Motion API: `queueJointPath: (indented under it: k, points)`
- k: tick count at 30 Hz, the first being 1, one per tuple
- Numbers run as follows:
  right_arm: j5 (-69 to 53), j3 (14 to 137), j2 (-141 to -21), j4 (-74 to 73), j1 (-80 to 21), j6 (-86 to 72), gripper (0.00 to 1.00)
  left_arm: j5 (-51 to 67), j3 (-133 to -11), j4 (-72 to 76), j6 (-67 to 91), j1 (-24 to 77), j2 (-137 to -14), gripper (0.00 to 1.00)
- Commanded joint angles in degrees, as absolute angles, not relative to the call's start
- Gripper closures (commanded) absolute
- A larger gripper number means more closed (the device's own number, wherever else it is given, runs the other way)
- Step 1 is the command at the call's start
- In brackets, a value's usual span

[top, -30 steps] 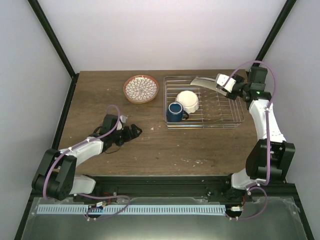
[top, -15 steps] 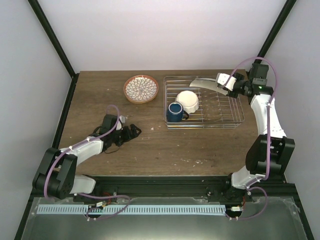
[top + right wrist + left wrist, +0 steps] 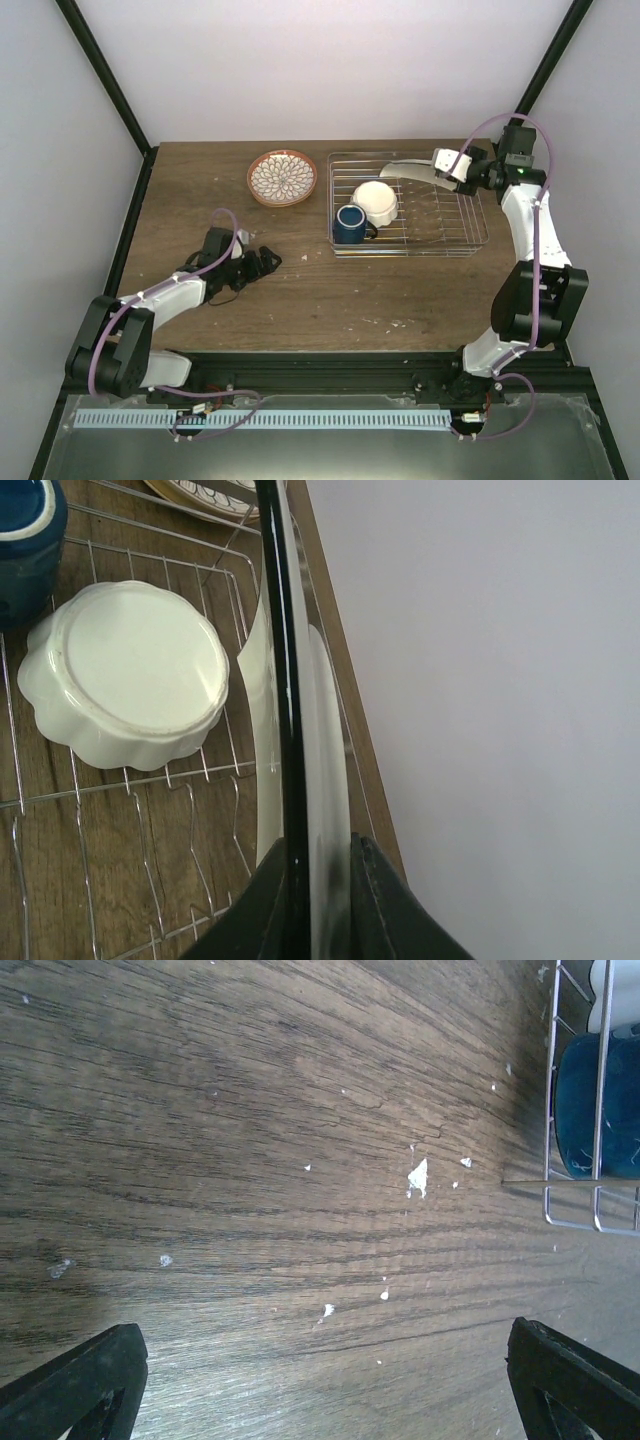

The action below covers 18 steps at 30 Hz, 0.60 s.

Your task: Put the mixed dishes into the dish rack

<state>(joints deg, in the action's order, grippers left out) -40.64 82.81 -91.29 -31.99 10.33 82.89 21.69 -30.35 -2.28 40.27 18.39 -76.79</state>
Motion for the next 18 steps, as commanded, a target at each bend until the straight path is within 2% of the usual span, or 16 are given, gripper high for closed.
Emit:
queueJointPath:
  k: [1,18]
  points:
    - [-46.9,87.0,-90.4,-27.7,10.9,85.2,0.99,21.9,-31.3,-2.5,40.4,17.9,-77.7,0.00]
    - [-47.6,84.3,-94.5,-26.5,10.8,86.7,0.99,22.2,-32.5,-2.4,39.7,16.8,-79.7,0.00]
